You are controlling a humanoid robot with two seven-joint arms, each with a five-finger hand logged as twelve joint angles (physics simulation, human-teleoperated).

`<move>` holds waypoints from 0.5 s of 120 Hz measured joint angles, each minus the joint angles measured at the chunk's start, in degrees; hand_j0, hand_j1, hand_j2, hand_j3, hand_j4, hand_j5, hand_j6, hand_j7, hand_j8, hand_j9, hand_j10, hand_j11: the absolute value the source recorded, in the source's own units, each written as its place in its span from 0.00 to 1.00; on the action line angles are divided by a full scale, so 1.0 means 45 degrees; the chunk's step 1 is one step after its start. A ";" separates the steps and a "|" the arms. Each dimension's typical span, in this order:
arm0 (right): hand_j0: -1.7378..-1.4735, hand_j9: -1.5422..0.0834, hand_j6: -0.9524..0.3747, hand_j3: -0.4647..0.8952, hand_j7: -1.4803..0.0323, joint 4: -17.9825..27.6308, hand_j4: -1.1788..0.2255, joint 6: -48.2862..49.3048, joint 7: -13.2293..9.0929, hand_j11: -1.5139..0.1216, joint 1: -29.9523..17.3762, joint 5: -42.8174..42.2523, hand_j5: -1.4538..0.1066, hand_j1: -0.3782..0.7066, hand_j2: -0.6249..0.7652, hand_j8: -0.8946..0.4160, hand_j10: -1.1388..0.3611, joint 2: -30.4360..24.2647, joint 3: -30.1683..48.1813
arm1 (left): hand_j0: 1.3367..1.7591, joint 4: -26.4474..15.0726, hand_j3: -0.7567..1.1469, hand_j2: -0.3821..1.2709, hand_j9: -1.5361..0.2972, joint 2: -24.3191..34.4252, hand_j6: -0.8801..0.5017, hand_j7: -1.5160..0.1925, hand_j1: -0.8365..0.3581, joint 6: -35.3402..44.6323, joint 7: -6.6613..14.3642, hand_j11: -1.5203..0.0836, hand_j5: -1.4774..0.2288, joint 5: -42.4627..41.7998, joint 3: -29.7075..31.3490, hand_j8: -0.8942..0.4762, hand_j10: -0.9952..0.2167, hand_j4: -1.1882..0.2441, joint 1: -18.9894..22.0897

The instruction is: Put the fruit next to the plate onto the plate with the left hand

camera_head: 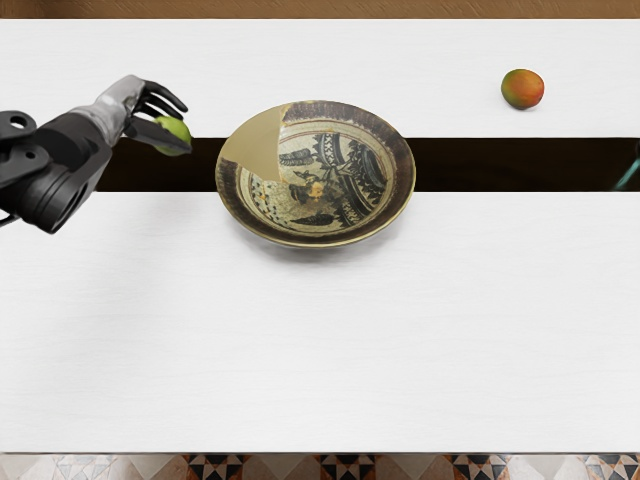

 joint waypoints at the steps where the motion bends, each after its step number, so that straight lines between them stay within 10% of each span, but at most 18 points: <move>1: 0.30 0.94 0.71 0.34 0.96 0.0000 0.83 0.0000 0.0000 0.91 0.0000 0.0000 0.92 0.05 0.45 0.67 0.75 0.0000 0.0000 | 0.74 0.0003 0.40 0.40 0.32 -0.0003 0.24 0.34 0.46 -0.0004 -0.0001 0.35 0.29 0.0003 -0.0001 0.38 0.40 0.35 -0.0014; 60: 0.30 0.94 0.71 0.34 0.96 -0.0001 0.83 0.0000 0.0000 0.91 0.0008 0.0000 0.92 0.05 0.45 0.67 0.75 0.0000 0.0000 | 0.74 0.0487 0.40 0.38 0.32 -0.1910 0.24 0.33 0.47 -0.0038 0.0005 0.35 0.29 0.0003 0.0025 0.39 0.40 0.35 -0.0266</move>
